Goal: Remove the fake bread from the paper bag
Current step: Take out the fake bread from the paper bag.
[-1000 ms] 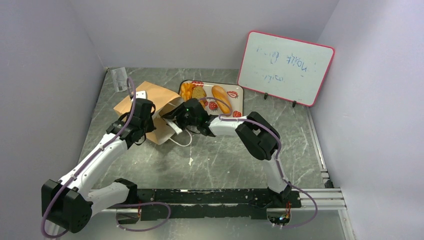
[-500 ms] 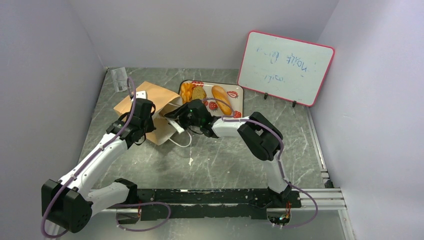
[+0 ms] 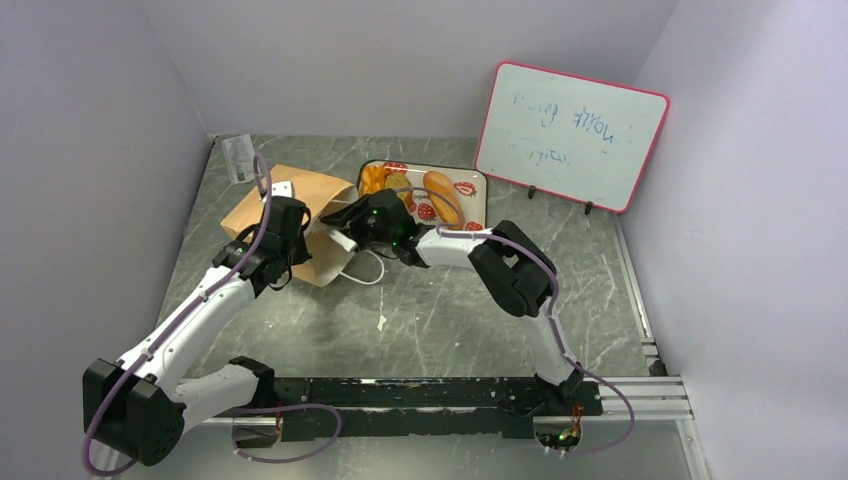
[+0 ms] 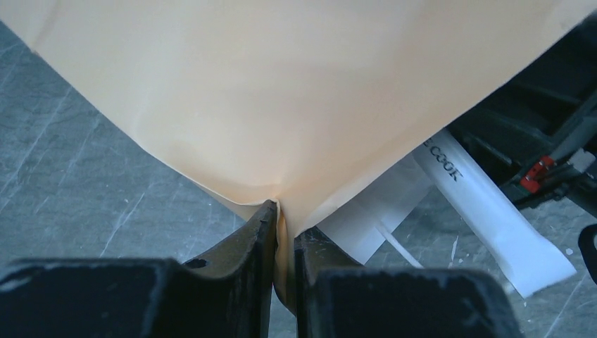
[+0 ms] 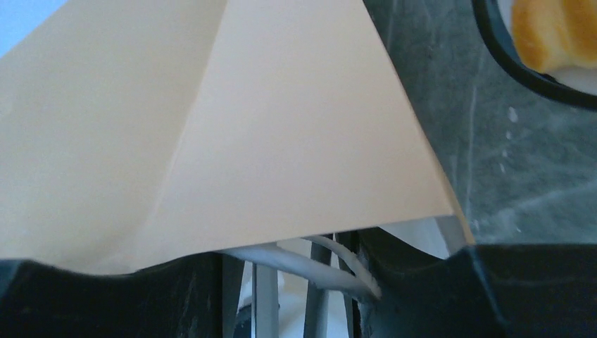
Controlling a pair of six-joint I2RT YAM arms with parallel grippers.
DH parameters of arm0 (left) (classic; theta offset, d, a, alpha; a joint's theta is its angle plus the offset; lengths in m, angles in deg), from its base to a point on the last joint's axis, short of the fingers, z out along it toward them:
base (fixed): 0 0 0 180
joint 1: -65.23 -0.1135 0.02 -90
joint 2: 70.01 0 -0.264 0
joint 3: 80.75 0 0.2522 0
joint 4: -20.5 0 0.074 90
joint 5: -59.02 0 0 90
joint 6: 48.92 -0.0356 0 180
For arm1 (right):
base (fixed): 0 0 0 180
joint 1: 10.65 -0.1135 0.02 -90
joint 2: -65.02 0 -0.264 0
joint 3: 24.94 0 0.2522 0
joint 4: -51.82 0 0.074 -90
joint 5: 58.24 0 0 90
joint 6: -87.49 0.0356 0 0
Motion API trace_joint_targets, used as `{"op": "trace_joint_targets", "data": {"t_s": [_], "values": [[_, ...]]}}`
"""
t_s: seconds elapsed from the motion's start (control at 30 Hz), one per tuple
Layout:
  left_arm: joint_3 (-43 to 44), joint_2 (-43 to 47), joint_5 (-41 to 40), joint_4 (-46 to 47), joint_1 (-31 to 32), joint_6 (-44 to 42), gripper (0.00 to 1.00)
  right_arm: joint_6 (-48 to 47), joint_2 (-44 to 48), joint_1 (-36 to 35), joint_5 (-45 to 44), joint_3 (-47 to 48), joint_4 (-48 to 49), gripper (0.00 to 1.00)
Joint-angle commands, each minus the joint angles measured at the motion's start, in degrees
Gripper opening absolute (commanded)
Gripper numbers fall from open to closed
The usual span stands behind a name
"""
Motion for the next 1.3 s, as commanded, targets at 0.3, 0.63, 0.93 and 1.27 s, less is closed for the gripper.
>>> {"op": "trace_joint_targets", "data": {"t_s": [0.3, 0.63, 0.93, 1.27], "values": [[1.56, 0.94, -0.33, 0.06, 0.4, 1.17, 0.07, -1.52, -2.16, 0.38, 1.33, 5.01, -2.85, 0.11], [2.77, -1.76, -3.76, 0.57, 0.4, 2.82, 0.07, -1.9, 6.75, 0.54, 3.0, -5.07, -3.29, 0.02], [3.13, -3.59, -6.75, 1.59, 0.35, 3.77, 0.07, -2.27, 20.01, 1.85, 5.4, -17.51, -3.46, 0.02], [4.1, -7.19, -8.23, 1.61, 0.32, 5.66, 0.07, -8.16, 33.47, 4.5, 11.14, -27.6, -9.19, 0.01]]}}
